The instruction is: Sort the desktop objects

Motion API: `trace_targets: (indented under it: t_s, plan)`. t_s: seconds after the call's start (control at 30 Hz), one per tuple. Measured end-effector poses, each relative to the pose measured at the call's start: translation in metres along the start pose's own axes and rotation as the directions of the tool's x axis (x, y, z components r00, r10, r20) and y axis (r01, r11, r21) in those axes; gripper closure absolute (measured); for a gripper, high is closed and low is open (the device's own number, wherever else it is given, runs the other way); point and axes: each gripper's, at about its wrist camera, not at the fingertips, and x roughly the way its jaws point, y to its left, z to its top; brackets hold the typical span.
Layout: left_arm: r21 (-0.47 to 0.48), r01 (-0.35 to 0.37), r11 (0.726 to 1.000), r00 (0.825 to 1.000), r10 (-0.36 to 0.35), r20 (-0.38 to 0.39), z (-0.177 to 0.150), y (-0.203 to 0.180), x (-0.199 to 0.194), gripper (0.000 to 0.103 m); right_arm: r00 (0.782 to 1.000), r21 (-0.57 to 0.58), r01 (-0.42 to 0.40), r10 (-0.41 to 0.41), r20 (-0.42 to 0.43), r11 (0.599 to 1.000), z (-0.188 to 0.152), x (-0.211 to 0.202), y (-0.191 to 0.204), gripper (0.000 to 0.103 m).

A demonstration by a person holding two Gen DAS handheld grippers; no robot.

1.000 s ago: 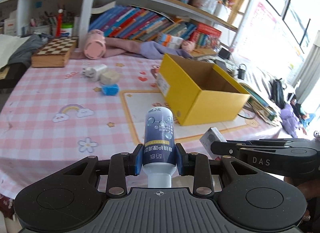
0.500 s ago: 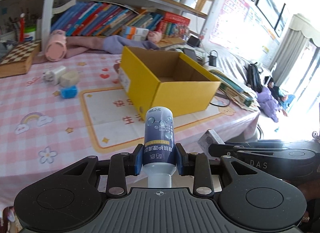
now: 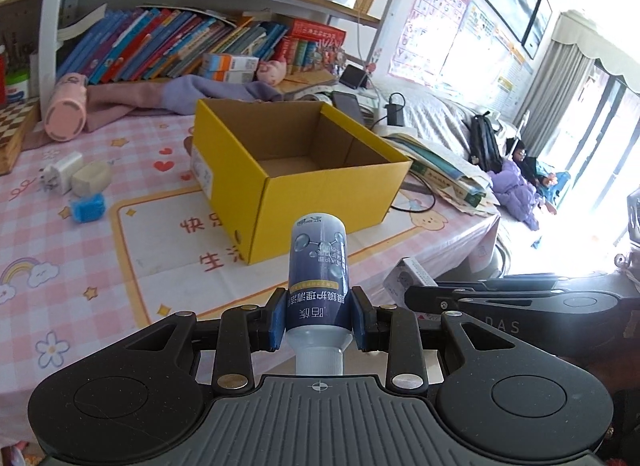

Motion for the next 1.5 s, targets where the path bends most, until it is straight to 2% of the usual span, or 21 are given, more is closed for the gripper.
trace_targets:
  t_s: [0.33,0.57,0.9,1.17,1.33,1.5]
  plan:
    - [0.069,0.025,0.997,0.999,-0.027,0.026,0.02,-0.019,0.021,0.072,0.999,0.01,0.018,-0.019,0.035,1.0,0.016,0.005,-0.023,0.09]
    - [0.122,0.033,0.992,0.995,-0.044,0.089,0.044,-0.03,0.037,0.072,0.992,-0.027,0.015,-0.012,0.124,1.0,0.04,0.011,-0.035,0.09]
    - [0.134,-0.041,0.99,0.99,0.022,0.141,0.092,-0.032,0.075,0.072,0.981,-0.079,-0.021,0.036,0.19,0.997,0.105,0.043,-0.066,0.09]
    - [0.043,-0.129,0.991,0.979,0.121,0.163,0.126,-0.018,0.112,0.072,0.979,-0.147,-0.096,0.12,0.163,0.984,0.156,0.087,-0.095,0.09]
    - [0.011,-0.214,0.977,0.972,0.212,0.103,0.135,-0.009,0.147,0.072,0.981,-0.195,-0.142,0.164,0.1,0.97,0.183,0.128,-0.104,0.09]
    - [-0.007,-0.265,0.964,0.963,0.265,0.05,0.135,-0.003,0.175,0.072,0.98,-0.232,-0.192,0.2,0.01,0.953,0.203,0.171,-0.105,0.09]
